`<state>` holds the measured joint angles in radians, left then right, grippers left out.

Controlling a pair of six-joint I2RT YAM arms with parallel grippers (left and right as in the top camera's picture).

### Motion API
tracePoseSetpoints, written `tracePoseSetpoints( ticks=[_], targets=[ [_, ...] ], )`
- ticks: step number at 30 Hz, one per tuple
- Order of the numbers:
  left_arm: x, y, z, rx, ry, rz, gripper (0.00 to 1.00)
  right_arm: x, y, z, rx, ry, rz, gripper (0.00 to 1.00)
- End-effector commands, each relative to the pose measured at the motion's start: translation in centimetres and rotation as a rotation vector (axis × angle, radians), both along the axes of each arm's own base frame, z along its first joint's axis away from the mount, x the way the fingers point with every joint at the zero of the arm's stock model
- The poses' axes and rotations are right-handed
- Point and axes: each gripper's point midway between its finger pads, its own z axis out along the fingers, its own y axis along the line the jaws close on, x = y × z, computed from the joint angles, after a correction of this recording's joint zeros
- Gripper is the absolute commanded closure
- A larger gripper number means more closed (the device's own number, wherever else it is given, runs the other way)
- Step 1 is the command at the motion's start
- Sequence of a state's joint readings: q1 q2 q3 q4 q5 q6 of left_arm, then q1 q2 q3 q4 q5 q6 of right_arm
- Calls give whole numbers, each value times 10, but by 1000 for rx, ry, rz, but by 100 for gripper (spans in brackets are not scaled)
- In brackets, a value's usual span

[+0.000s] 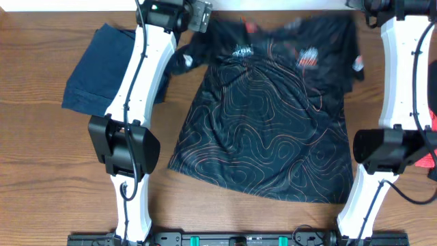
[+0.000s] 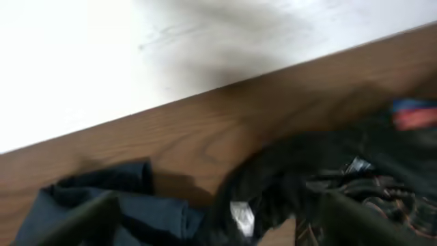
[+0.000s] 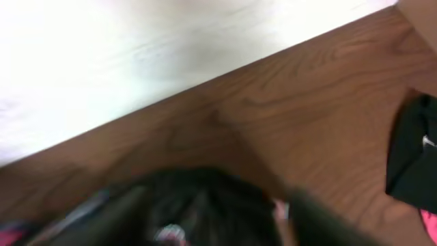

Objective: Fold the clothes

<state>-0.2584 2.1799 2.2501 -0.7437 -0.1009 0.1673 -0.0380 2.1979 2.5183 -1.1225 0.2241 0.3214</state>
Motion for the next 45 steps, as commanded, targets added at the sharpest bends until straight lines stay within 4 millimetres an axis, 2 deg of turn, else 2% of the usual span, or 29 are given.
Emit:
tracePoseSetpoints(
  ticks=[1, 6, 11, 13, 15, 17, 19, 25, 27, 30, 32, 35, 41, 43, 45],
  targets=[
    [-8, 23, 43, 17, -76, 69, 2, -4, -16, 5, -51, 17, 44, 18],
    [-44, 39, 62, 38, -19, 84, 2, -35, -29, -14, -6, 151, 32, 18],
    [-99, 52, 84, 34, 62, 107, 2, -91, -18, -50, 123, 410, 59, 22],
    [-124, 57, 90, 18, 103, 130, 2, -114, -16, -62, 149, 515, 56, 42],
    [-150, 61, 91, 2, 164, 142, 2, -131, -14, -72, 161, 599, 52, 52],
    [-173, 52, 82, -55, 260, 98, 2, -137, -10, -86, 179, 653, 58, 63],
    [-193, 39, 69, -129, 376, 39, 2, -146, -9, -104, 190, 721, 56, 66],
    [-229, 37, 17, -138, 640, 36, 2, -179, -2, -162, 231, 928, 77, 51],
    [-237, 41, 4, -122, 698, 49, 1, -186, -2, -176, 237, 966, 80, 49],
    [-254, 51, -6, -103, 787, 77, 0, -194, 0, -184, 267, 998, 93, 47],
    [-264, 58, -5, -104, 818, 98, 0, -199, 6, -179, 310, 1004, 131, 49],
    [-271, 67, 6, -126, 796, 129, 0, -205, 8, -157, 315, 967, 161, 48],
    [-293, 75, 47, -160, 654, 128, 2, -227, 12, -72, 270, 733, 178, 44],
    [-303, 76, 51, -165, 640, 124, 2, -236, 13, -49, 250, 642, 164, 42],
    [-315, 77, 45, -168, 664, 137, 2, -245, 13, -36, 238, 572, 132, 37]
  ],
)
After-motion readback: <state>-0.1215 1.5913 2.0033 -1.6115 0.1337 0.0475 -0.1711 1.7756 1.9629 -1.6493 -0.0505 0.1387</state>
